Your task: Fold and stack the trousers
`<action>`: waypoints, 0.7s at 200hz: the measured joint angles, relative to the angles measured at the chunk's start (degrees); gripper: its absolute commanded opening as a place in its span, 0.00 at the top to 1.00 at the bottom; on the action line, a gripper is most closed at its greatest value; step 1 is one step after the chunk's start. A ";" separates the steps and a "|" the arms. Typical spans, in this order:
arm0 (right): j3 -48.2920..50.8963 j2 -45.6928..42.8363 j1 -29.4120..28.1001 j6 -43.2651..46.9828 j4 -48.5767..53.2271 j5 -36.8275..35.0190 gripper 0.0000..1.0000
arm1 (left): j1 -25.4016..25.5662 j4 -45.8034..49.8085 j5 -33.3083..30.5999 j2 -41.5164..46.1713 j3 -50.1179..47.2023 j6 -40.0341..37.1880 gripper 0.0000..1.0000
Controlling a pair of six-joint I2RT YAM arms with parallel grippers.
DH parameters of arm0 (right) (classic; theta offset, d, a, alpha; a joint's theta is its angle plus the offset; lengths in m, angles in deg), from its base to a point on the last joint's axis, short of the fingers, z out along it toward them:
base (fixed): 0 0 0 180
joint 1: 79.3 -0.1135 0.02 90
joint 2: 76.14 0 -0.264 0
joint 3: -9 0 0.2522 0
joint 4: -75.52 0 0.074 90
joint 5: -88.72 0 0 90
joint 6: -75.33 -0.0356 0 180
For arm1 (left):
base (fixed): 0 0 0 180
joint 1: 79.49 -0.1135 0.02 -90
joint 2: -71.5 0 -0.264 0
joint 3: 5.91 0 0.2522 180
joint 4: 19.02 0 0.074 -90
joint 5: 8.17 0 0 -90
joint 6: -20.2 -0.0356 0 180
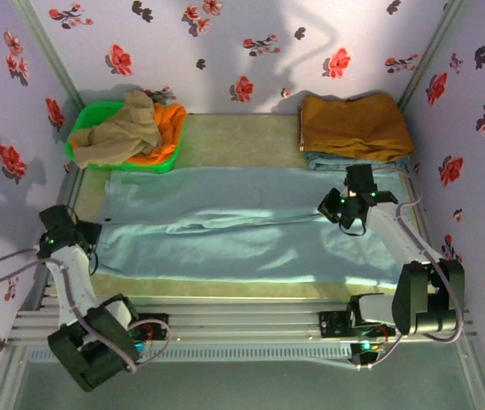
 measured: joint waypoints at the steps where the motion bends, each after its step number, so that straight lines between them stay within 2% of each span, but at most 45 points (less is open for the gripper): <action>1: 0.00 -0.11 -0.15 -0.02 0.11 0.09 0.88 | -0.17 0.07 0.00 0.04 -0.09 0.00 0.04; 22: 0.00 -1.73 -1.38 0.11 1.16 0.87 0.83 | -3.39 0.28 0.09 1.90 -3.56 -0.17 0.06; 65: 0.00 -2.62 -1.46 0.44 1.46 1.62 0.79 | -4.42 -5.46 2.60 2.25 -10.47 -1.49 0.16; 77: 0.00 -2.64 -1.46 0.48 1.70 1.62 0.79 | -4.66 -8.07 2.99 1.92 -11.74 -1.62 0.25; 102: 0.02 -3.06 -1.44 0.87 2.62 1.57 0.79 | -4.96 -13.81 3.54 -0.15 -13.53 -2.32 0.57; 140: 0.02 -5.07 -1.07 1.49 6.16 -0.07 0.76 | -4.98 -16.44 3.96 -2.75 -14.38 -2.93 0.79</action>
